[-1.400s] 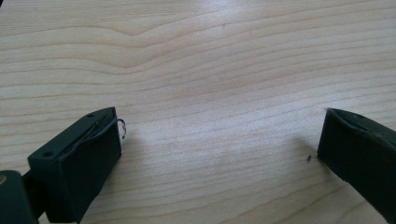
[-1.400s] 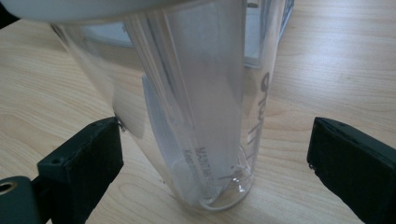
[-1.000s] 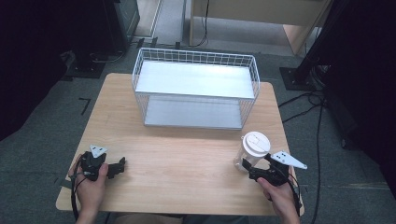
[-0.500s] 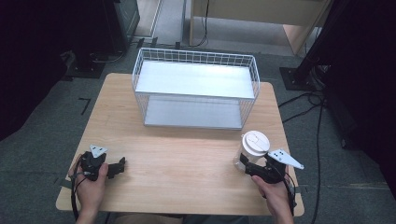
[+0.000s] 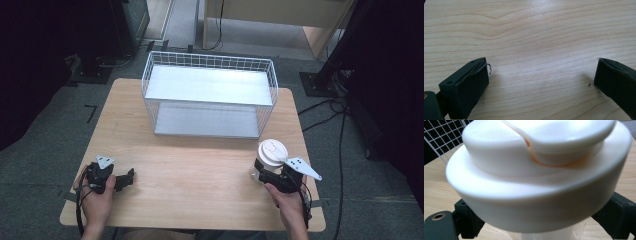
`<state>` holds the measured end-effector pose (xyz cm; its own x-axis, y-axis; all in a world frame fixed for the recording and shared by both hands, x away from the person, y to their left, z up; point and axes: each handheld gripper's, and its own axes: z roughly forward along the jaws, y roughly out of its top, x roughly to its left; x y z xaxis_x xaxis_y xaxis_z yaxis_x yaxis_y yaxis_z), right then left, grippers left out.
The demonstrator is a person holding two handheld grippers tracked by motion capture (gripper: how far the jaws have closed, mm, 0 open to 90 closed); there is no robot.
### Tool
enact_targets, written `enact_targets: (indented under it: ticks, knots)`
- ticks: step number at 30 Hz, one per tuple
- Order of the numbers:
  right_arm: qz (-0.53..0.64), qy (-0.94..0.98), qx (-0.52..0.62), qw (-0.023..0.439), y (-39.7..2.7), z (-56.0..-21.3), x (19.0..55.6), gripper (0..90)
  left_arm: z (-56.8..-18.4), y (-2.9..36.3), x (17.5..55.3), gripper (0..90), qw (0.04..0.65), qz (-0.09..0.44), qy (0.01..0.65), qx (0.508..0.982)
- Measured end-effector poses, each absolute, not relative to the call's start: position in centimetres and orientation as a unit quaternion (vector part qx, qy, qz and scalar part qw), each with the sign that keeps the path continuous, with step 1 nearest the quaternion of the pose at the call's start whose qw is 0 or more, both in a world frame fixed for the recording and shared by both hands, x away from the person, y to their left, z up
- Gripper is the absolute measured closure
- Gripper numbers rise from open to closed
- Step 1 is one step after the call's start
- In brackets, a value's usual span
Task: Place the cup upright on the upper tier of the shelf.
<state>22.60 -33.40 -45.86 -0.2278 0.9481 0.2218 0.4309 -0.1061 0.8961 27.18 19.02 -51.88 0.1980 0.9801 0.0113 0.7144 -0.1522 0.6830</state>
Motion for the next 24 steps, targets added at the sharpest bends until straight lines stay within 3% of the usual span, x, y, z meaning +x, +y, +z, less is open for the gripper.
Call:
enact_targets:
  ticks: [7,24]
  knots:
    - [0.478,0.604,0.56,0.305,-32.8,-45.6,22.4,14.7,-51.9,19.0,27.2,0.0,0.281,0.237,0.588,0.721]
    - [0.476,0.599,0.561,0.314,-32.4,-44.8,22.3,15.7,-51.9,19.0,27.2,0.0,0.281,0.236,0.588,0.721]
